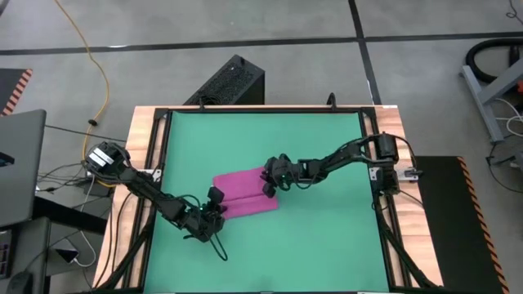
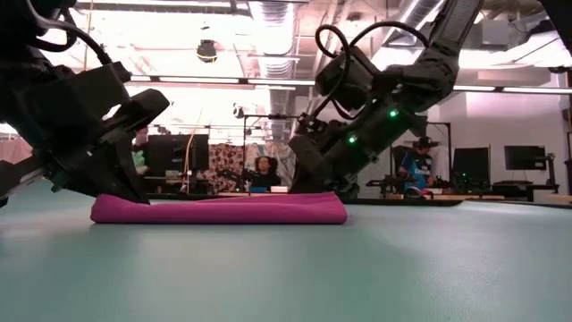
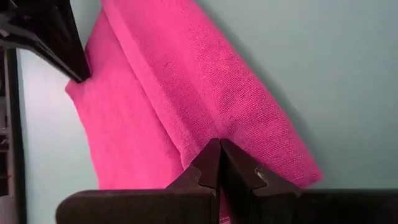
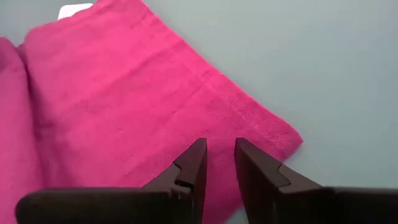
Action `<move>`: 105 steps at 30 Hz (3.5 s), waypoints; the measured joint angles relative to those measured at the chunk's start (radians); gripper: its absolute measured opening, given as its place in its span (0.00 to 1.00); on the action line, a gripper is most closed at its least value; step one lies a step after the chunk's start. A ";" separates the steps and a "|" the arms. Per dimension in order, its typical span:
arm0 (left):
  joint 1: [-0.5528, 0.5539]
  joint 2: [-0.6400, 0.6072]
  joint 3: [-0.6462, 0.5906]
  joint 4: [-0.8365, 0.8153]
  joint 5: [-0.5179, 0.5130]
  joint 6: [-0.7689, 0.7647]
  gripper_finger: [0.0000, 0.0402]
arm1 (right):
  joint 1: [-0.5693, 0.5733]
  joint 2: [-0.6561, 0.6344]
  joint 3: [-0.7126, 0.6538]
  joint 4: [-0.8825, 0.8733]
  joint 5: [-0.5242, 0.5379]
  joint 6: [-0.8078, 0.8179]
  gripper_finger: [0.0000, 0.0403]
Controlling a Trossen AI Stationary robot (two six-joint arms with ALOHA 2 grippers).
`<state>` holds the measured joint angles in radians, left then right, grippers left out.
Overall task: Roll towel into tight, uniform cylinder
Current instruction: Roll the pink towel
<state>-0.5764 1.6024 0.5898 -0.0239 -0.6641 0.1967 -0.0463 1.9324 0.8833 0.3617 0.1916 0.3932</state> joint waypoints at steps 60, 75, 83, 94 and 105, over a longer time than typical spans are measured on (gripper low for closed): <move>-0.067 0.000 0.029 -0.217 -0.081 -0.291 0.00 | 0.363 0.059 -0.005 0.420 0.431 -0.176 0.26; -0.067 0.000 0.029 -0.205 -0.079 -0.287 0.00 | 0.377 0.088 -0.001 0.415 0.357 -0.258 0.26; -0.067 0.000 0.045 -0.196 -0.084 -0.292 0.00 | 0.359 0.190 0.014 0.442 0.330 -0.171 0.26; -0.215 -0.234 0.067 -0.271 -0.434 -0.554 0.00 | 0.354 0.212 0.016 0.432 0.333 -0.095 0.26; -0.209 -0.296 -0.398 0.511 -0.283 -0.654 0.00 | 0.353 0.213 0.015 0.436 0.331 -0.110 0.26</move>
<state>-0.7850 1.3067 0.1920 0.4867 -0.9470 -0.4575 0.3065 2.1456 0.8982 0.7982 0.5224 0.2832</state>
